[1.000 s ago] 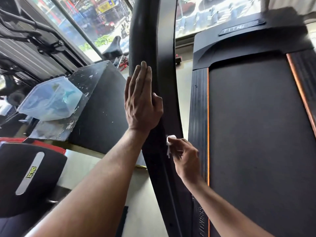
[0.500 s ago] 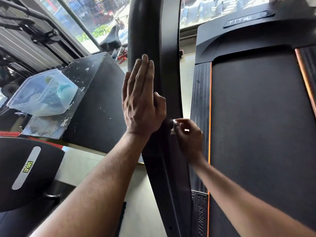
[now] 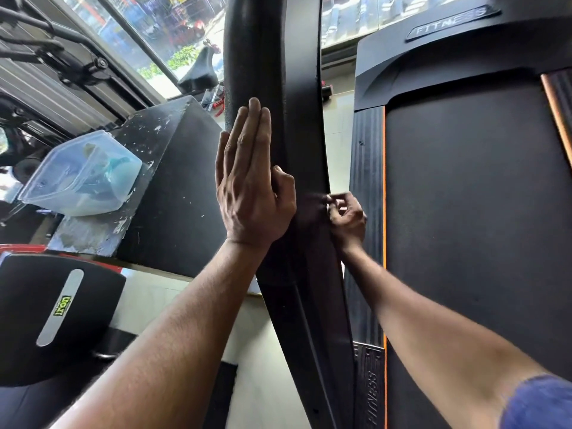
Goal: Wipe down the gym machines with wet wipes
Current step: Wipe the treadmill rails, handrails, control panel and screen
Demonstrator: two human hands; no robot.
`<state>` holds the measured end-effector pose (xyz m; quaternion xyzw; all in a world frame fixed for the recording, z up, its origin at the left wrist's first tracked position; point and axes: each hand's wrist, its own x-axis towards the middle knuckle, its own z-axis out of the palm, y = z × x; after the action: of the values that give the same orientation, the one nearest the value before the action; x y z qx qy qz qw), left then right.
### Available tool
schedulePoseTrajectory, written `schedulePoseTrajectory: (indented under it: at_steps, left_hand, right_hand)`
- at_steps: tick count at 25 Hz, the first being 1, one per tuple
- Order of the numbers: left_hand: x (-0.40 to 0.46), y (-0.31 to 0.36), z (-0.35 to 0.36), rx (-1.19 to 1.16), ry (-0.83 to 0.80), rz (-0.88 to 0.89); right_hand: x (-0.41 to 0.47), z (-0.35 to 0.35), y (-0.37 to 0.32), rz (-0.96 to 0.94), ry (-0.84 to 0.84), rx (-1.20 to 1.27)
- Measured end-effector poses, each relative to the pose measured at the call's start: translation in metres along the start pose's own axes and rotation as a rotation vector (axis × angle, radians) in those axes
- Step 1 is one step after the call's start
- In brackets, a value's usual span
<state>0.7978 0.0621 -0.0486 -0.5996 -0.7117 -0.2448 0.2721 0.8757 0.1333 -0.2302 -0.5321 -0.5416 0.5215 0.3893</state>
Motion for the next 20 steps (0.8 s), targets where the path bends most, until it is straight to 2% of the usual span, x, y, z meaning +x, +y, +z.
schedulePoseTrajectory:
  at_steps: [1,3,5,8,10,12,14,16,18,20]
  left_hand:
    - [0.0,0.001,0.0,-0.003,0.0,-0.036]
    - [-0.002,0.0,-0.001,-0.026,0.0,-0.113]
    - [-0.001,-0.003,0.001,-0.064,0.004,-0.11]
    - [0.0,-0.004,0.001,-0.076,0.007,-0.079]
    - [0.0,-0.003,0.001,-0.072,0.005,-0.078]
    - [0.0,-0.004,0.002,-0.071,0.0,-0.068]
    - [-0.001,-0.005,0.002,-0.08,0.004,-0.056]
    - [-0.002,-0.007,0.003,-0.083,0.009,-0.06]
    - [-0.002,-0.007,0.004,-0.077,0.008,-0.064]
    - [-0.001,-0.006,0.005,-0.076,0.011,-0.055]
  right_hand:
    - [-0.01,-0.003,0.005,0.037,-0.011,-0.023]
    - [-0.056,-0.02,-0.019,0.029,-0.074,0.091]
    - [-0.087,-0.029,-0.061,-0.166,-0.096,0.224]
    - [-0.048,-0.019,-0.117,-0.386,0.005,0.281]
    - [0.003,-0.003,-0.112,-0.357,0.025,0.235]
    - [0.033,0.001,-0.073,-0.192,0.019,0.116]
    - [0.011,-0.005,-0.037,-0.026,-0.014,0.005]
    - [-0.043,-0.016,-0.035,0.001,-0.072,0.078]
    - [-0.078,-0.021,-0.065,-0.158,-0.09,0.202]
    - [-0.055,-0.016,-0.109,-0.342,-0.006,0.26]
